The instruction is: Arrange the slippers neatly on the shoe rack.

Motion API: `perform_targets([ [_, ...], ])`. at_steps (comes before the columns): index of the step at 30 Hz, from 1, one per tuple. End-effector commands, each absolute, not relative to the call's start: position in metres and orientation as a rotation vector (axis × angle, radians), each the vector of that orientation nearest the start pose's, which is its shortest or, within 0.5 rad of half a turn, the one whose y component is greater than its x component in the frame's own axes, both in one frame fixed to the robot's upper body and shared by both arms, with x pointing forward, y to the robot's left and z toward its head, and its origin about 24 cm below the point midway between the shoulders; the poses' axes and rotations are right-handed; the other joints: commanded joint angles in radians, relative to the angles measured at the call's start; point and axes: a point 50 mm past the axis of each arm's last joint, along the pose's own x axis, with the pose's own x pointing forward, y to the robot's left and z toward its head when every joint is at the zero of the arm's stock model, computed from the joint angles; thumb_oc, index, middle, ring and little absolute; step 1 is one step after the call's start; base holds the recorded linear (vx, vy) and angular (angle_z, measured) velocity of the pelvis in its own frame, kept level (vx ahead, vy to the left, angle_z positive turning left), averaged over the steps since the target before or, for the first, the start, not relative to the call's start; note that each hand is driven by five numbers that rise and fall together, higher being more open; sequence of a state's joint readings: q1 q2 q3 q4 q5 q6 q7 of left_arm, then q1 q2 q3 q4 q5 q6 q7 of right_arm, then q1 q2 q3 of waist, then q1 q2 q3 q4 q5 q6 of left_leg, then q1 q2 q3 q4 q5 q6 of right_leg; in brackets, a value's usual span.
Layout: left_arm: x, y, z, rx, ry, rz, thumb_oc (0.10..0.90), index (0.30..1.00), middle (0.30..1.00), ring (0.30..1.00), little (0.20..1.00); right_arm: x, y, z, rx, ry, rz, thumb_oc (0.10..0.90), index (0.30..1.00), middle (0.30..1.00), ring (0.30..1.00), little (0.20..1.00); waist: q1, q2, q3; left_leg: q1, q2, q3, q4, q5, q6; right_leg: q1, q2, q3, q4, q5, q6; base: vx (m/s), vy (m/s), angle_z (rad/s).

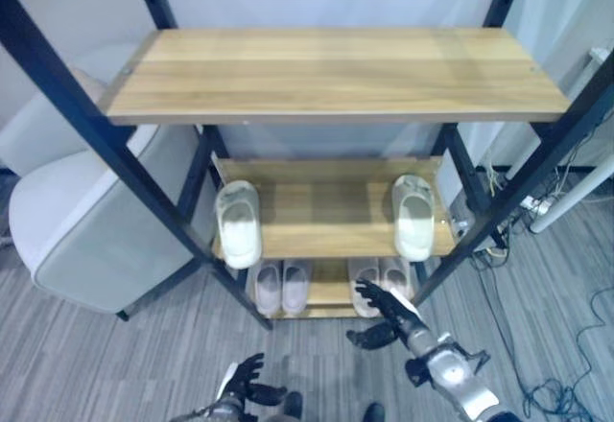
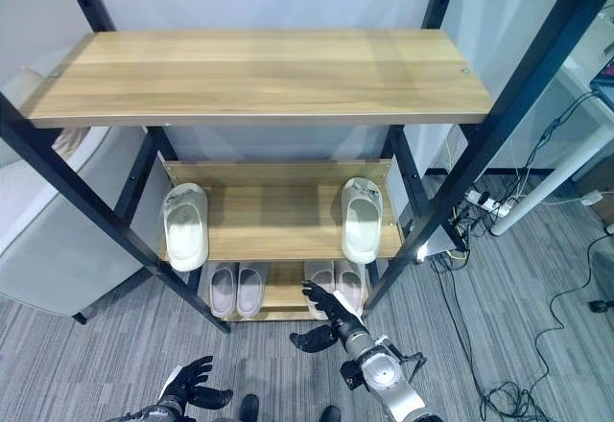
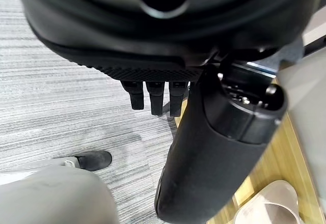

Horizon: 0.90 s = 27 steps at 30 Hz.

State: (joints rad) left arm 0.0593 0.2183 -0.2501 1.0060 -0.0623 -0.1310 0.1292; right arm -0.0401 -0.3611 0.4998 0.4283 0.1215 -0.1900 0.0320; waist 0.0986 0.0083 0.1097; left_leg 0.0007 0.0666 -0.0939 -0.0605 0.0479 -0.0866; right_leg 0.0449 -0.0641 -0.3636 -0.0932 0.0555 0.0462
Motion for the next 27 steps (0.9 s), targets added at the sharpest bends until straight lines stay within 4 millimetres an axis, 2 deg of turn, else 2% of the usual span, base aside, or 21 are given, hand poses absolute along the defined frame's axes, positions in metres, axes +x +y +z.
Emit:
perform_targets([
  [1,0.120,0.185,-0.153,0.350,0.948,-0.054,0.800,0.900,0.900,0.900,0.900,0.240,-0.112,0.004,-0.221,0.020,0.520,0.800,0.900,0.900,0.900,0.900,0.023,-0.002,-0.045,-0.054,-0.005,0.024,-0.027,0.054,-0.063,0.042,-0.009,0.008,0.007,-0.095,0.069,0.00,0.000,0.00],
  [3,0.114,0.183,-0.157,0.346,0.982,-0.051,0.800,0.900,0.900,0.900,0.900,0.244,-0.099,0.021,-0.198,-0.058,0.573,0.800,0.900,0.900,0.900,0.900,0.030,-0.001,-0.050,-0.047,-0.004,0.030,-0.027,0.053,-0.062,0.045,-0.008,0.015,0.006,-0.098,0.069,0.00,0.000,0.00],
  [7,0.110,0.181,-0.159,0.341,1.001,-0.052,0.800,0.900,0.900,0.900,0.900,0.247,-0.091,0.037,-0.186,-0.121,0.613,0.800,0.900,0.900,0.900,0.900,0.036,0.002,-0.051,-0.034,-0.001,0.034,-0.027,0.051,-0.060,0.055,-0.005,0.022,0.006,-0.100,0.067,0.00,0.000,0.00],
  [11,0.107,0.180,-0.161,0.342,1.020,-0.052,0.800,0.900,0.900,0.900,0.900,0.253,-0.084,0.064,-0.162,-0.232,0.642,0.800,0.900,0.900,0.900,0.900,0.036,0.005,-0.053,-0.018,0.000,0.039,-0.027,0.045,-0.057,0.066,-0.004,0.028,0.006,-0.101,0.065,0.00,0.000,0.00],
  [12,0.107,0.180,-0.161,0.342,1.020,-0.052,0.800,0.900,0.900,0.900,0.900,0.253,-0.084,0.064,-0.162,-0.232,0.642,0.800,0.900,0.900,0.900,0.900,0.036,0.006,-0.052,-0.017,0.000,0.039,-0.027,0.045,-0.057,0.066,-0.004,0.028,0.006,-0.101,0.065,0.00,0.000,0.00],
  [13,0.106,0.180,-0.161,0.341,1.027,-0.054,0.800,0.900,0.900,0.900,0.900,0.256,-0.085,0.077,-0.176,-0.290,0.639,0.800,0.900,0.900,0.900,0.900,0.034,0.008,-0.054,-0.011,0.002,0.044,-0.027,0.043,-0.055,0.071,-0.003,0.031,0.006,-0.103,0.065,0.00,0.000,0.00],
  [14,0.105,0.179,-0.161,0.340,1.029,-0.054,0.800,0.900,0.900,0.900,0.900,0.257,-0.087,0.084,-0.192,-0.323,0.627,0.800,0.900,0.900,0.900,0.900,0.033,0.008,-0.056,-0.009,0.003,0.045,-0.027,0.041,-0.055,0.072,-0.003,0.030,0.006,-0.103,0.065,0.01,0.004,-0.05],
  [15,0.104,0.178,-0.162,0.336,1.030,-0.055,0.800,0.900,0.900,0.900,0.900,0.261,-0.092,0.100,-0.247,-0.402,0.595,0.800,0.900,0.900,0.900,0.900,0.031,0.010,-0.056,-0.007,0.004,0.046,-0.027,0.039,-0.053,0.074,-0.003,0.030,0.006,-0.103,0.065,0.00,0.002,-0.04],
  [16,0.104,0.178,-0.162,0.336,1.030,-0.056,0.800,0.900,0.900,0.900,0.900,0.261,-0.092,0.100,-0.248,-0.402,0.594,0.800,0.900,0.900,0.900,0.900,0.031,0.010,-0.056,-0.007,0.004,0.046,-0.027,0.039,-0.053,0.075,-0.003,0.030,0.006,-0.103,0.065,0.00,0.000,0.00],
  [18,0.104,0.176,-0.162,0.333,1.026,-0.062,0.800,0.900,0.900,0.900,0.900,0.264,-0.099,0.114,-0.334,-0.483,0.542,0.800,0.900,0.900,0.900,0.900,0.031,0.011,-0.058,-0.004,0.004,0.047,-0.027,0.036,-0.051,0.077,-0.003,0.029,0.006,-0.104,0.067,0.00,0.000,0.00],
  [21,0.097,0.173,-0.163,0.338,1.041,-0.084,0.800,0.900,0.900,0.900,0.900,0.274,-0.115,0.136,-0.525,-0.608,0.415,0.800,0.900,0.900,0.900,0.900,0.031,0.008,-0.064,0.000,0.006,0.050,-0.027,0.027,-0.047,0.075,-0.005,0.028,0.006,-0.102,0.071,0.02,0.026,-0.02],
  [22,0.098,0.172,-0.163,0.338,1.040,-0.085,0.800,0.900,0.900,0.900,0.900,0.274,-0.115,0.136,-0.529,-0.609,0.412,0.800,0.900,0.900,0.900,0.900,0.032,0.009,-0.063,0.000,0.006,0.050,-0.027,0.027,-0.047,0.076,-0.005,0.028,0.006,-0.102,0.071,0.02,0.036,-0.03],
  [25,0.094,0.171,-0.165,0.350,1.050,-0.103,0.800,0.900,0.900,0.900,0.900,0.284,-0.133,0.153,-0.729,-0.688,0.277,0.800,0.900,0.900,0.900,0.900,0.040,0.000,-0.065,-0.004,0.006,0.050,-0.027,0.021,-0.043,0.071,-0.006,0.024,0.006,-0.100,0.076,0.01,0.032,0.00],
  [27,0.093,0.172,-0.165,0.357,1.054,-0.111,0.800,0.900,0.900,0.900,0.900,0.288,-0.137,0.156,-0.781,-0.698,0.238,0.800,0.900,0.900,0.900,0.900,0.045,-0.003,-0.065,-0.006,0.006,0.048,-0.027,0.019,-0.042,0.070,-0.007,0.023,0.006,-0.099,0.077,0.01,0.018,0.00],
])
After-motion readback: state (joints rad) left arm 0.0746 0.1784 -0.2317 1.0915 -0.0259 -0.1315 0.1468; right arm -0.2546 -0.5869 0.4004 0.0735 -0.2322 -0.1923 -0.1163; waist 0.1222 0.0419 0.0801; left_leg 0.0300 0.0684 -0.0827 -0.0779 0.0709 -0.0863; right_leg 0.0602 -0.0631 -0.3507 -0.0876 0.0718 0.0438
